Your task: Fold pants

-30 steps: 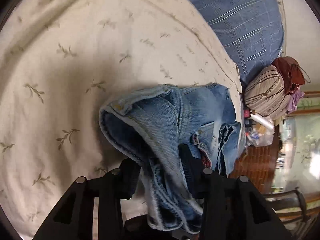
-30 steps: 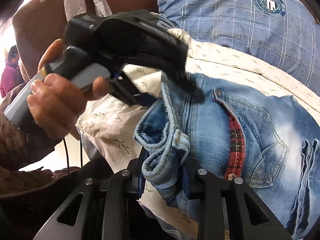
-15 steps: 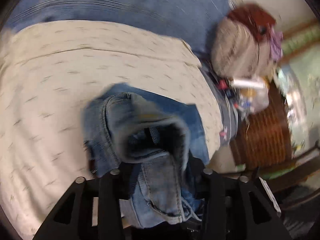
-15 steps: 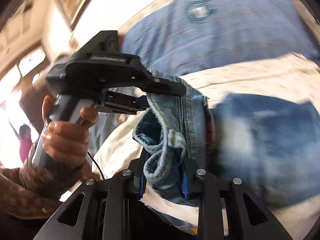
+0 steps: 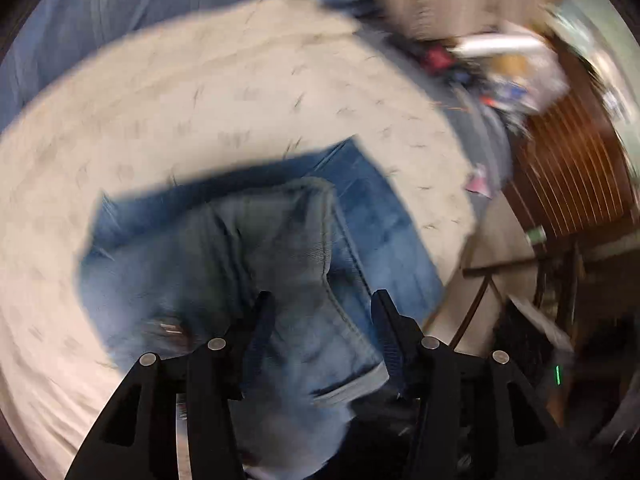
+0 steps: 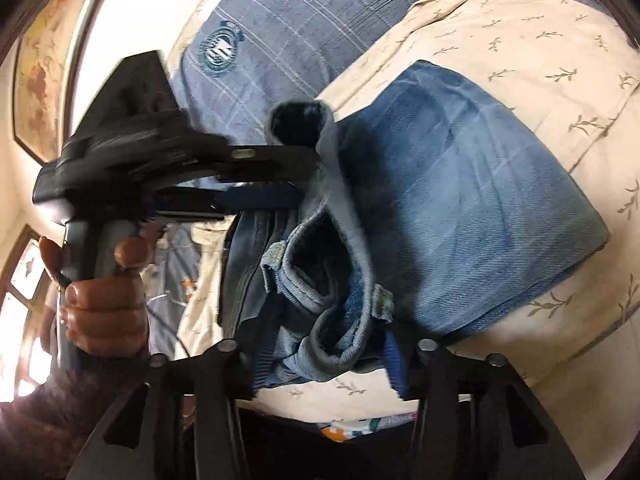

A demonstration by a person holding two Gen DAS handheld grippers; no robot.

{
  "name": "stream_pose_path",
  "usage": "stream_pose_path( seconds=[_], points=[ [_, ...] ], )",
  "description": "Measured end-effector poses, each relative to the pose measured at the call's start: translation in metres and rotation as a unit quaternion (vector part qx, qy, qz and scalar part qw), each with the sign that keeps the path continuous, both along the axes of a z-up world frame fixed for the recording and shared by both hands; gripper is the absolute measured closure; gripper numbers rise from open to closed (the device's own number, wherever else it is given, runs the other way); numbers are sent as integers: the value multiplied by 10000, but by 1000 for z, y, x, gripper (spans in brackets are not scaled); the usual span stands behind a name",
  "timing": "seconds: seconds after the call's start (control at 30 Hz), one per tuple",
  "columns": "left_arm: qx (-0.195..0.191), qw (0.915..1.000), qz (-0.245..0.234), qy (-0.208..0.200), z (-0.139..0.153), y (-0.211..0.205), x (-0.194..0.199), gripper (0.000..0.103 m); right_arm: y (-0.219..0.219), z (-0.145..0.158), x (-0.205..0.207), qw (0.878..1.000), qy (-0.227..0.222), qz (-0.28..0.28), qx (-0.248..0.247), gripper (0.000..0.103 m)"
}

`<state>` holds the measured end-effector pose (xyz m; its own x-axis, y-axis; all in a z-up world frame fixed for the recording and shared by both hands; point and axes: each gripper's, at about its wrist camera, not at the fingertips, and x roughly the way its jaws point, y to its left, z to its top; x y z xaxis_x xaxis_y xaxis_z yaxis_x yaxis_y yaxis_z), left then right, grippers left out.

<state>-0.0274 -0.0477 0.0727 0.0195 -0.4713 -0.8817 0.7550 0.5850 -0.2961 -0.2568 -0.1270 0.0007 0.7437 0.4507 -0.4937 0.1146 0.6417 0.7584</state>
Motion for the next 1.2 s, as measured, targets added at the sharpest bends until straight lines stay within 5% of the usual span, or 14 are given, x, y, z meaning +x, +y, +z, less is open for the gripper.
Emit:
stream_pose_path(
  seconds=[0.17,0.33,0.47,0.53,0.57,0.6,0.67,0.77,0.83,0.93,1.07,1.2],
  points=[
    [35,9868,-798,-1412,39,26,0,30,0,-3,-10,9992,-212,66,331,34],
    [639,9750,-1540,-1469,19,13,3,31,2,0,-6,9992,-211,93,315,32],
    [1225,9623,-1913,-1493,-29,-25,10,31,4,-2,-6,9990,-176,-8,416,32],
    [1310,9645,-1808,-1408,-53,-36,18,33,5,-5,-4,9989,-126,-40,457,32],
    [1201,9665,-1756,-1437,-55,-36,19,37,5,-4,-3,9994,-71,-87,341,45],
    [1069,9681,-1720,-1476,-51,-35,17,49,5,-2,0,9996,-35,-91,248,71],
    [721,9704,-1737,-1516,-26,-25,7,56,4,8,-2,9993,-113,-62,351,73],
    [453,9683,-1746,-1727,-3,-15,-3,54,4,32,-13,9977,-591,58,329,73],
    [613,9685,-1672,-1739,-10,-20,-1,49,2,31,-13,9986,-498,52,150,73],
    [1219,9709,-1285,-1614,-55,-36,16,44,-5,-12,0,9990,355,-151,242,73],
    [1012,9799,-832,-1507,-65,-40,25,33,-9,-18,-3,9980,365,-312,403,68],
    [1118,9752,-719,-1767,-60,-35,12,33,-7,-7,-4,9980,446,-321,325,58]
  ],
)
